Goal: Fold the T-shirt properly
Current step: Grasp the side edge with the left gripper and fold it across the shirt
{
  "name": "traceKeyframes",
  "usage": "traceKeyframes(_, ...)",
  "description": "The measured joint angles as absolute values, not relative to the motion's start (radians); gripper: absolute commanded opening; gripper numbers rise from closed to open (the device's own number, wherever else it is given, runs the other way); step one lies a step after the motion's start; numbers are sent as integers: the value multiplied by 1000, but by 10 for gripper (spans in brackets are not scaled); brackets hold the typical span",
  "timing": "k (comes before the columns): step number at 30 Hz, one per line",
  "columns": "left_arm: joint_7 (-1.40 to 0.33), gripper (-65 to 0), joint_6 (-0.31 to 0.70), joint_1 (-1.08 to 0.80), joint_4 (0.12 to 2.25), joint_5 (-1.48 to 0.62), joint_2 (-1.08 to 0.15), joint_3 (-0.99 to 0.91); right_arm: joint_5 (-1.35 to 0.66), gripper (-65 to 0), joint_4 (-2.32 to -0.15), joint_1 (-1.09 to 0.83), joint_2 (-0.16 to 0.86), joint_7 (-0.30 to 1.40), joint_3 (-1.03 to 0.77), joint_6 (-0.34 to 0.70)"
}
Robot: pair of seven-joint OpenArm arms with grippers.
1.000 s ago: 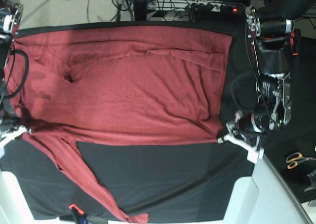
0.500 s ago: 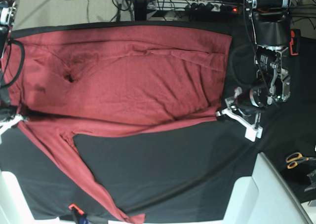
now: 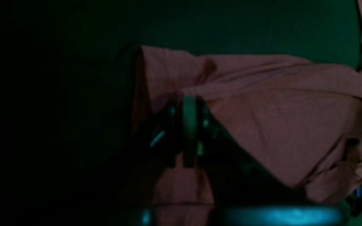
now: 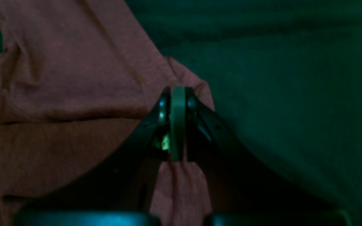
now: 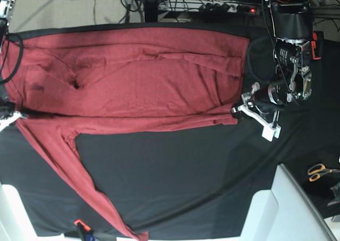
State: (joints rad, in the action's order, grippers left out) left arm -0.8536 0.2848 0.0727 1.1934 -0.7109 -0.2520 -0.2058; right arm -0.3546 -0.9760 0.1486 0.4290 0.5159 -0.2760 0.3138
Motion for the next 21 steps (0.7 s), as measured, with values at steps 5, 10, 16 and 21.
traceKeyframes(5, -854, -650, 284, 50, 1222, -710, -253, -213, -352, -650, -1014, 118, 429, 516, -276, 314)
traceKeyframes(10, -854, -650, 285, 58, 1233, -710, -253, -211, -358, -650, -1112, 71, 421, 533, -336, 318)
traceKeyframes(16, -858, -650, 286, 24, 1243, -709, -252, -207, -355, -650, -1113, 60, 429, 589, -389, 320)
traceKeyframes(21, -855, -650, 287, -11, 1315, -710, -252, -213, -357, -650, -1116, 37, 427, 592, -388, 321)
